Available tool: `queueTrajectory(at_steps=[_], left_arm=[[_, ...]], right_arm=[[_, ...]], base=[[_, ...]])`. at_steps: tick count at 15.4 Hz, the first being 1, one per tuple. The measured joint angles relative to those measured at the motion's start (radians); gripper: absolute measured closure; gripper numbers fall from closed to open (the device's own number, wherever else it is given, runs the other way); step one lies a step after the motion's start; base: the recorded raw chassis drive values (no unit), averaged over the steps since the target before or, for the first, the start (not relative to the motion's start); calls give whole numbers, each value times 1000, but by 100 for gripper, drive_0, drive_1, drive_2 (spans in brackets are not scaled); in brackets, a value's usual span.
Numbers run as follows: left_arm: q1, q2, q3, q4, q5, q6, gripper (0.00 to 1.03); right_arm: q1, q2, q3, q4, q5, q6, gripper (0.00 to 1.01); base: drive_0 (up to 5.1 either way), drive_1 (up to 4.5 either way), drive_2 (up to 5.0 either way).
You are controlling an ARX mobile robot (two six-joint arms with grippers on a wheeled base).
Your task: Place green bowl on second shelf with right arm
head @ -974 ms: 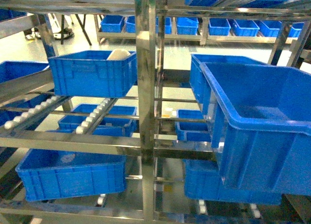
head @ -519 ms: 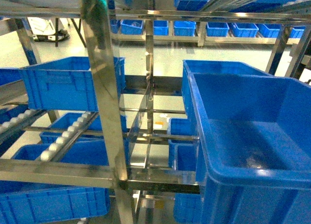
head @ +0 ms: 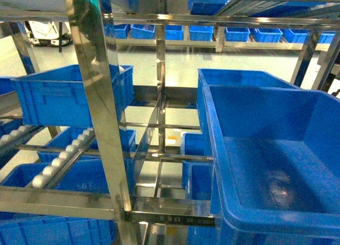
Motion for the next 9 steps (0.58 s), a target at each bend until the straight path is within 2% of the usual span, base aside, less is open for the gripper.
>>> queueTrajectory(at_steps=[2,7,8,9], left_arm=[[0,0,0,-3,0,0,5],[0,0,0,-5,0,0,5],[0,0,0,-5,0,0,5],[0,0,0,-5,0,0,5]], right_arm=[[0,2,0,-1,0,0,99],[0,8,0,-1,-1,0,99],[-6,16,-3,13,-13,0,99],[-23,49,-19,43,-39,-18,99]], base=[[-490,242,242],[0,0,0],[0,0,0],[0,0,0]])
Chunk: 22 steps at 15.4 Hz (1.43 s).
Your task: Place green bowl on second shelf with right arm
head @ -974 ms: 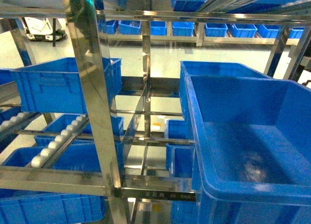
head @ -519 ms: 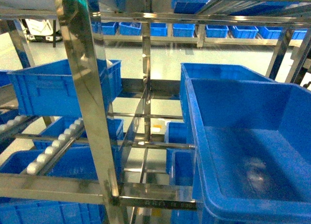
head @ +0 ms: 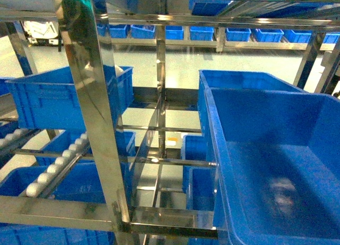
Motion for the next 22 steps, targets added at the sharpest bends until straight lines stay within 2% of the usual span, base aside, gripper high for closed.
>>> queueTrajectory(at_steps=[1,3,6,8,10,12,15,17,18,19,20,22], left_arm=[[0,0,0,0,0,0,5],[0,0,0,0,0,0,5],[0,0,0,0,0,0,5],[0,0,0,0,0,0,5],[0,0,0,0,0,0,5],[0,0,0,0,0,0,5],[0,0,0,0,0,0,5],[0,0,0,0,0,0,5],[0,0,0,0,0,0,5],[0,0,0,0,0,0,5],[0,0,0,0,0,0,5],[0,0,0,0,0,0,5]], right_arm=[[-5,69,-32,47,-8,-29,99],[-13,179,-60,129,-31,-60,99],[-24,469,-66,349,-50,-110,99],[-23,668,-44,460,-51,-137,99],[4,850,39,496,-47,-154,99],[19,979,156,415,-55,-161,99],[26,1035,209,400,-54,-166,99],[37,1140,368,276,-51,-195,99],[35,1235,508,145,-58,-211,99],[22,1325,631,-33,-95,-236,99],[8,1363,678,-111,-107,-247,99],[-6,1401,731,-196,-131,-262,99]], base=[[0,0,0],[0,0,0],[0,0,0],[0,0,0],[0,0,0],[0,0,0],[0,0,0],[0,0,0],[0,0,0],[0,0,0],[0,0,0],[0,0,0]])
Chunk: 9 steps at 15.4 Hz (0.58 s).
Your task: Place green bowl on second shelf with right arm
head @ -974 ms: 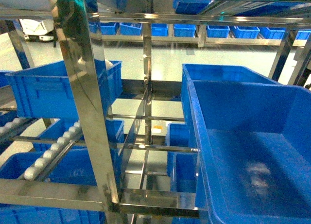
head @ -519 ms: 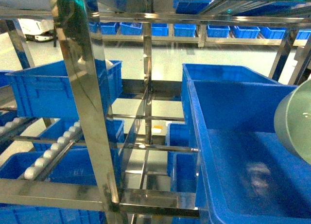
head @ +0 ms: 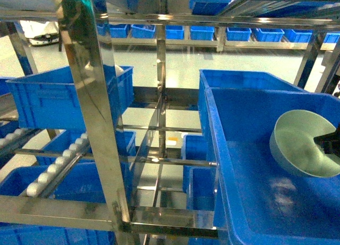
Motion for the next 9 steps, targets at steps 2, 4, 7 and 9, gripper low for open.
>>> queueTrajectory(at_steps=[2,4,7,9], left_arm=[[0,0,0,0,0,0,5],[0,0,0,0,0,0,5],[0,0,0,0,0,0,5],[0,0,0,0,0,0,5]], right_arm=[[-11,27,40,-51,-10,-18,99],[-10,43,64,-81,-14,-36,99],[11,57,72,-100,-18,-61,99],[22,58,72,-95,-3,-65,89]], base=[[0,0,0],[0,0,0],[0,0,0],[0,0,0]])
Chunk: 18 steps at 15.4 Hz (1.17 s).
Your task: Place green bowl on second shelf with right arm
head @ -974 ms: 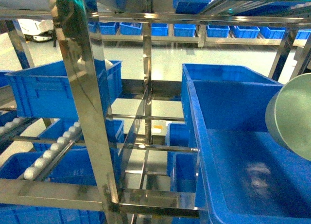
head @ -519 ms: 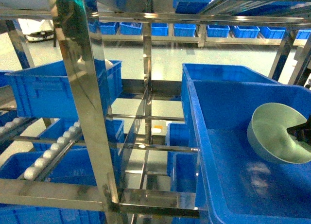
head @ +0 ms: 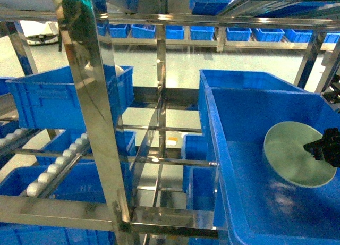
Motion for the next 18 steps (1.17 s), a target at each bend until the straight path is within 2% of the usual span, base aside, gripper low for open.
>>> queueTrajectory(at_steps=[1,2,4,5,6,7,9,12,13,16,17,18], left_arm=[[0,0,0,0,0,0,5],[0,0,0,0,0,0,5],[0,0,0,0,0,0,5],[0,0,0,0,0,0,5],[0,0,0,0,0,0,5],[0,0,0,0,0,0,5],[0,0,0,0,0,0,5],[0,0,0,0,0,0,5],[0,0,0,0,0,0,5],[0,0,0,0,0,0,5],[0,0,0,0,0,0,5],[0,0,0,0,0,0,5]], right_arm=[[0,0,-5,3,3,0,73],[-5,0,-19,40,31,0,56],[-14,-14,-63,90,34,8,25],[-12,-31,-95,149,40,9,11],[-4,-53,-130,230,69,13,1],[10,-87,-173,323,100,12,4],[23,-161,-253,457,140,11,3],[40,-356,-452,545,165,-11,3],[33,-450,-520,528,164,7,3],[-13,-806,-706,494,143,113,3],[-35,-961,-753,423,143,162,3],[-39,-1156,-791,298,144,224,3]], base=[[0,0,0],[0,0,0],[0,0,0],[0,0,0],[0,0,0],[0,0,0],[0,0,0],[0,0,0],[0,0,0],[0,0,0],[0,0,0],[0,0,0]])
